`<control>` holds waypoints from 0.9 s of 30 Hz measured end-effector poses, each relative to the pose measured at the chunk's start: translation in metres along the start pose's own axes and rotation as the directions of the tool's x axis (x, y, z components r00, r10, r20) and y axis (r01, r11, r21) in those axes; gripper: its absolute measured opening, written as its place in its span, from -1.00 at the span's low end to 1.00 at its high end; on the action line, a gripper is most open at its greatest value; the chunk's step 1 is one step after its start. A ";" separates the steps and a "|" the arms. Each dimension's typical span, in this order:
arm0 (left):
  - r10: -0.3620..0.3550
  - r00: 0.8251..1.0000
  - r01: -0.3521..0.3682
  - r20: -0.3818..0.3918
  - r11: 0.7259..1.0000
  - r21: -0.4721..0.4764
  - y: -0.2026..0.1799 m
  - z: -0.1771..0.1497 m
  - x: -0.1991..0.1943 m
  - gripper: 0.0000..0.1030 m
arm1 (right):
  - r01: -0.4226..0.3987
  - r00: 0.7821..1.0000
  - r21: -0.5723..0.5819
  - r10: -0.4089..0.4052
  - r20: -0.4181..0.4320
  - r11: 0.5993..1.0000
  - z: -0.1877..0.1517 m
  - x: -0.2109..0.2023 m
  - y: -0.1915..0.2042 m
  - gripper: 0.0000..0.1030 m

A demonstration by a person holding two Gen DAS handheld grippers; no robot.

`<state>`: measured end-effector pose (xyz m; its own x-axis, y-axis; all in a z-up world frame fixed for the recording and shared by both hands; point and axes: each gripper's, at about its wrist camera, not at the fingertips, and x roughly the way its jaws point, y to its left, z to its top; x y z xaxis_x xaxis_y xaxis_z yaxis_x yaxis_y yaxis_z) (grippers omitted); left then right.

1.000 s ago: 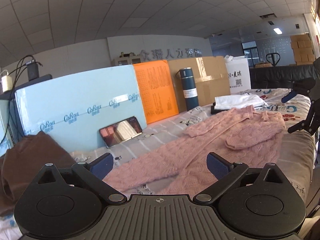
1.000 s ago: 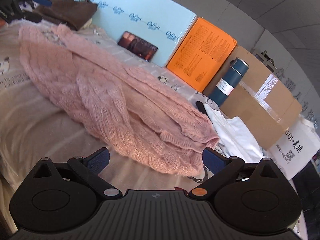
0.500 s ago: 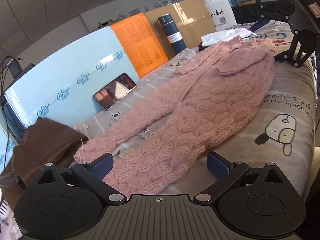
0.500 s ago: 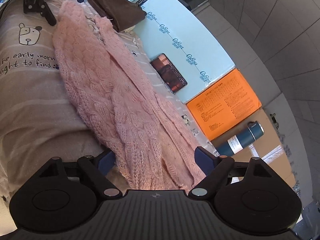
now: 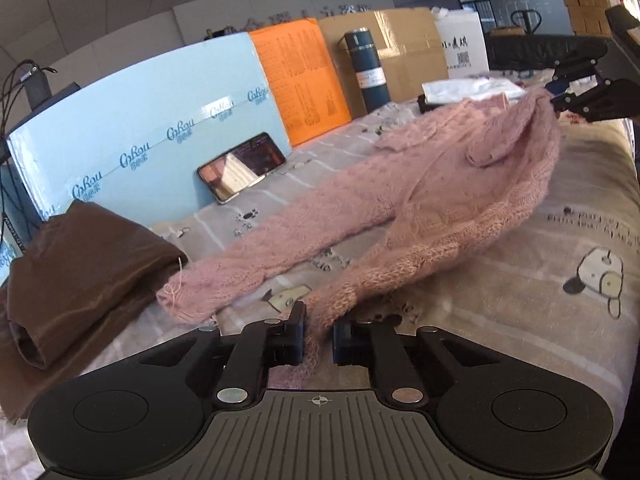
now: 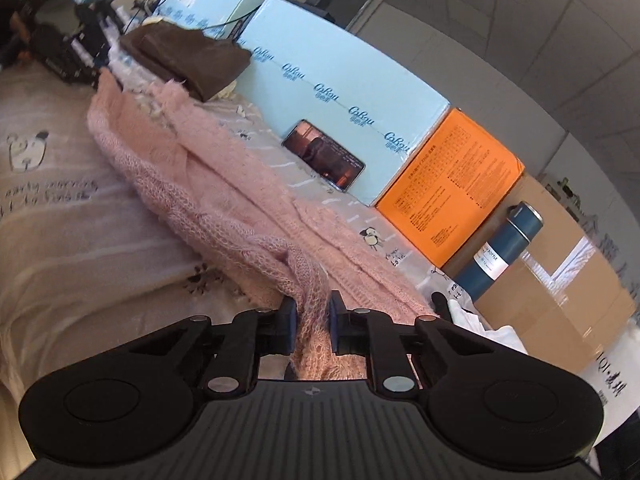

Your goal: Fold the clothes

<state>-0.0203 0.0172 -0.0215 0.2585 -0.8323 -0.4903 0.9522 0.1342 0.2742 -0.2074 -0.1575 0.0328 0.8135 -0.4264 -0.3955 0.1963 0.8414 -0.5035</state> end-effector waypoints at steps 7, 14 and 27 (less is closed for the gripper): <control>-0.052 0.989 0.091 0.139 0.952 -0.293 0.057 0.015 0.010 -0.78 | -0.086 0.994 0.146 0.075 0.078 0.986 0.023 0.029 -0.068 -0.76; -0.078 0.992 0.117 0.096 0.831 -0.544 0.103 0.010 0.066 -0.71 | -0.248 0.967 0.295 0.254 0.018 0.923 0.028 0.096 -0.122 -0.75; -0.075 0.977 0.209 0.202 0.561 -0.801 0.138 -0.025 0.074 0.55 | -0.304 0.949 0.549 0.300 0.100 0.779 -0.012 0.156 -0.152 -0.04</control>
<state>0.1342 -0.0120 -0.0407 0.1483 -0.9314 -0.3323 0.7184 0.3324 -0.6111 -0.1167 -0.3559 0.0383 0.8852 -0.1192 -0.4496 0.2061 0.9671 0.1494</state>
